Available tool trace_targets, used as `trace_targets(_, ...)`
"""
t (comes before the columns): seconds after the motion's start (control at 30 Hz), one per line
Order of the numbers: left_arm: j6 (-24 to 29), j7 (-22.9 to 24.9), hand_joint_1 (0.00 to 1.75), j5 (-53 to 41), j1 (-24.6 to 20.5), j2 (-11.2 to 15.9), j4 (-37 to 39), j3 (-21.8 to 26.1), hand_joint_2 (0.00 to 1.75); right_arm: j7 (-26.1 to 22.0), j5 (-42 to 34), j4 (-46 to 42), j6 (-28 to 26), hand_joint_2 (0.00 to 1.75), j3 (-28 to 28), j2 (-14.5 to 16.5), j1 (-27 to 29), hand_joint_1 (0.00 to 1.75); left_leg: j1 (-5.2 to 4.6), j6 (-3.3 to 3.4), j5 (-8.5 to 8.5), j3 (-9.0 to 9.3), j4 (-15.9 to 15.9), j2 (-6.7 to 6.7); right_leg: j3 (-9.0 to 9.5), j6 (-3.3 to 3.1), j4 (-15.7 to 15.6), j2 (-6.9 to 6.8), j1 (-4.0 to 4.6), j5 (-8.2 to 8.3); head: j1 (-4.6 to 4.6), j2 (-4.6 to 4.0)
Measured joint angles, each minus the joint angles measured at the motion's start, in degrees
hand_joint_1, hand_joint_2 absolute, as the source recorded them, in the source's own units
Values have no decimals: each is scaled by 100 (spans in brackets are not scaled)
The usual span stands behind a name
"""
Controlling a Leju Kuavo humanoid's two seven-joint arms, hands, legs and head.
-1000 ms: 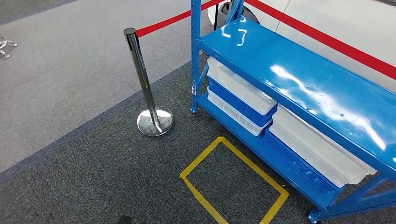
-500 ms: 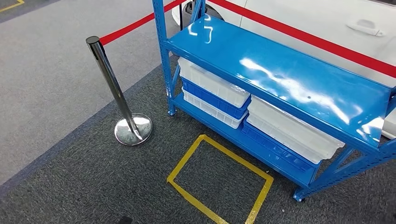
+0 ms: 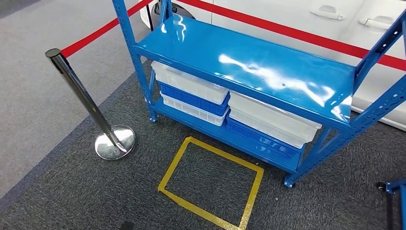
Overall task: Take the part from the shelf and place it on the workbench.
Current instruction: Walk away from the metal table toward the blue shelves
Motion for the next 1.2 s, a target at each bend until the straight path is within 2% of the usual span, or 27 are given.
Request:
trace_targets(0.07,1,-2,0,-3,-6,-1,0,1,0,2,0,0,0,0,0,3,-5,0,11,-57,-195,-74,238,-226,30,-72,-65,119,-46,49,-5,0)
trace_targets(0.13,1,-2,0,-4,9,2,0,1,0,2,0,0,1,0,0,5,-15,0,32,-85,-571,-369,901,-498,30,-115,-79,241,-65,72,-11,0)
trace_targets(0.17,0,0,0,-3,22,3,0,1,0,1,0,0,1,0,0,5,-16,0,38,-95,-720,-544,1271,-548,24,-122,-73,314,-63,73,-11,0)
trace_targets(0.2,0,1,0,-2,34,4,0,1,0,1,0,0,2,0,0,5,-14,0,42,-105,-766,-665,1511,-566,22,-125,-63,394,-62,73,-12,-1)
trace_targets(0.23,0,2,0,-2,41,5,0,1,0,3,0,1,3,0,0,5,-11,0,48,-111,-697,-703,1554,-572,21,-122,-50,478,-63,69,-11,-1)
trace_targets(0.27,0,3,0,-3,42,6,0,1,0,10,0,1,3,0,0,5,-8,0,56,-112,-517,-636,1368,-582,22,-113,-31,565,-66,63,-12,-1)
trace_targets(0.3,0,3,0,-4,40,8,0,1,0,19,0,2,4,0,0,5,-7,0,68,-109,-279,-487,1004,-628,22,-97,-6,649,-71,52,-12,-1)
trace_targets(0.37,-1,6,0,-8,37,10,0,1,0,37,0,2,4,0,0,7,-13,0,86,-97,-3,-205,325,-836,-12,-41,64,795,-67,21,-11,0)
trace_targets(0.43,-3,10,0,-16,28,11,0,1,0,45,0,2,6,0,0,7,-14,0,81,-75,7,-127,108,-950,-63,27,108,897,-67,13,-10,-1)
trace_targets(0.47,-4,12,0,-22,19,10,0,1,0,53,0,3,9,0,0,8,-5,0,73,-50,20,-125,97,-910,-82,65,109,943,-75,22,-10,-1)
trace_targets(0.5,-4,13,0,-30,12,7,0,1,0,63,1,3,11,0,0,8,8,0,74,-10,40,-117,80,-857,-92,98,115,920,-86,21,-9,-1)
trace_targets(0.53,-3,14,0,-35,8,5,0,2,0,73,1,4,13,0,0,8,20,0,76,33,60,-105,58,-809,-112,129,157,821,-88,-11,-8,0)
trace_targets(0.6,-1,12,0,-41,11,2,0,4,0,99,2,4,13,0,0,7,15,0,89,100,93,-96,17,-711,-272,173,501,506,-87,-236,0,0)
trace_targets(0.63,0,11,0,-42,16,4,0,5,0,112,2,4,13,0,0,7,5,0,85,113,93,-99,15,-675,-395,190,757,384,-86,-387,3,0)
trace_targets(0.7,-1,10,0,-46,30,5,0,7,0,166,5,5,9,0,0,7,-11,0,75,125,88,-111,22,-593,-682,218,1347,310,-97,-660,5,-1)
trace_targets(0.73,-2,11,0,-53,34,5,0,8,0,208,8,6,7,0,0,7,-14,0,72,125,85,-115,26,-553,-787,226,1568,298,-100,-721,5,-1)
trace_targets(0.77,-3,13,0,-65,34,5,0,9,44,262,10,7,4,0,0,7,-15,0,70,123,81,-116,29,-519,-829,229,1663,291,-102,-705,5,-1)
trace_targets(0.8,-7,14,0,-80,30,5,0,9,87,322,11,7,2,0,-1,7,-13,0,69,117,76,-113,32,-494,-758,222,1543,285,-101,-581,6,-1)
trace_targets(0.87,-19,16,0,-108,20,3,0,9,175,443,13,7,-5,0,-3,7,-9,0,68,96,62,-94,33,-469,-357,169,785,258,-87,-211,6,0)
trace_targets(0.9,-26,15,0,-120,15,3,0,8,175,497,15,7,-10,0,-4,7,-11,0,58,78,53,-86,36,-460,-168,132,414,234,-66,-82,5,0)
trace_targets(0.93,-33,14,0,-132,11,2,0,6,175,540,19,7,-17,0,-4,7,-17,0,50,56,49,-82,35,-452,-55,95,179,217,-44,-27,4,-1)
trace_targets(1.0,-45,5,0,-166,5,2,0,-7,175,608,26,7,-28,0,-6,7,-26,0,39,-2,48,-75,20,-440,-24,41,81,216,-7,-33,4,-1)
trace_targets(1.07,-52,-11,0,-196,0,1,0,-24,175,652,39,7,-48,0,-8,10,-28,0,42,-71,19,-64,29,-455,2,-22,29,237,-35,-10,4,-1)
trace_targets(1.1,-56,-20,0,-207,-4,0,0,-30,175,668,51,7,-63,0,-9,13,-29,0,44,-102,-52,-96,120,-480,20,-60,-6,241,-53,7,2,-1)
trace_targets(1.17,-71,-45,0,-228,-4,1,0,-40,175,686,81,7,-94,0,-9,16,-33,0,51,-149,-369,-339,657,-541,41,-116,-46,245,-67,25,0,-1)
trace_targets(1.2,-79,-59,0,-238,1,3,0,-48,175,695,92,7,-105,44,-9,16,-34,0,52,-167,-557,-533,1057,-557,37,-136,-43,249,-64,22,-2,0)
